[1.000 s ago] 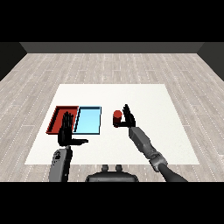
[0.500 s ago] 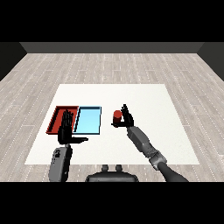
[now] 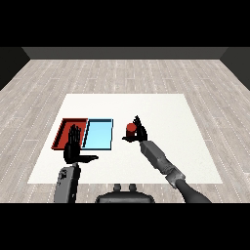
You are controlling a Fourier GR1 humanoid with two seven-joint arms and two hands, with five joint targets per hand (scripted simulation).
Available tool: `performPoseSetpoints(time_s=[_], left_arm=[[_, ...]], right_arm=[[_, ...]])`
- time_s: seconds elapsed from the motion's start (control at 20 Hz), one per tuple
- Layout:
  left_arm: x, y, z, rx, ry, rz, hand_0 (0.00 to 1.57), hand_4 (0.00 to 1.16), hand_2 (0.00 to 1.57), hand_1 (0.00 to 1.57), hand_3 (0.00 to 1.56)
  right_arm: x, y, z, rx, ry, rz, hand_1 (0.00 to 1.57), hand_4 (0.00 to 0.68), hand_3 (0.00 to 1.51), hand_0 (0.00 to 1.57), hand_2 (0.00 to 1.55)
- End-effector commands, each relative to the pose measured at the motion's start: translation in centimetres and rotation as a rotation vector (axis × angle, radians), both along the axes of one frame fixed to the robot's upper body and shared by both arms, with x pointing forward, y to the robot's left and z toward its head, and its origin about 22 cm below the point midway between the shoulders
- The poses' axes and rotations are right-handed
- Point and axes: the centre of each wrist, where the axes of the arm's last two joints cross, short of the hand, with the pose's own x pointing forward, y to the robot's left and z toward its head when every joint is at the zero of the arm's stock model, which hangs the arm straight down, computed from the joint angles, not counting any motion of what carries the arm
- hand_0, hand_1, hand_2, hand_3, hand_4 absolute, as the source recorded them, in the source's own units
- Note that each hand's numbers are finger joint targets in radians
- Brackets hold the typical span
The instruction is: Pick the red can and put it in the red box
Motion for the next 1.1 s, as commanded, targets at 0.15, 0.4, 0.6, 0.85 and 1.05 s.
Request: performPoseSetpoints(time_s=[0.15,0.4,0.6,0.85,1.05], left_arm=[[0.4,-0.1,0.2,-0.014,-0.008,-0.017,0.00,0.00,0.00,0.00,0.00],[-0.2,-0.1,0.3,-0.023,0.004,-0.017,0.00,0.00,0.00,0.00,0.00],[0.5,0.3,-0.2,0.000,-0.014,0.004,0.00,0.00,0.00,0.00,0.00],[-0.6,1.3,-0.8,-0.007,-0.007,0.003,0.00,0.00,0.00,0.00,0.00],[1.3,-0.2,0.9,-0.032,0.002,0.007,0.00,0.00,0.00,0.00,0.00]], right_arm=[[0.4,0.3,0.1,-0.022,0.025,0.009,0.00,0.000,0.00,0.00,0.00],[-0.7,1.3,-0.2,-0.034,0.058,0.006,0.00,0.000,0.00,0.00,0.00],[0.9,0.9,0.8,-0.128,0.063,-0.079,1.40,0.293,1.37,1.40,1.41],[1.9,0.1,1.2,-0.216,0.090,-0.107,1.53,0.573,1.43,1.53,1.48],[0.6,2.3,1.4,-0.230,0.105,-0.095,1.54,0.575,1.42,1.54,1.47]])
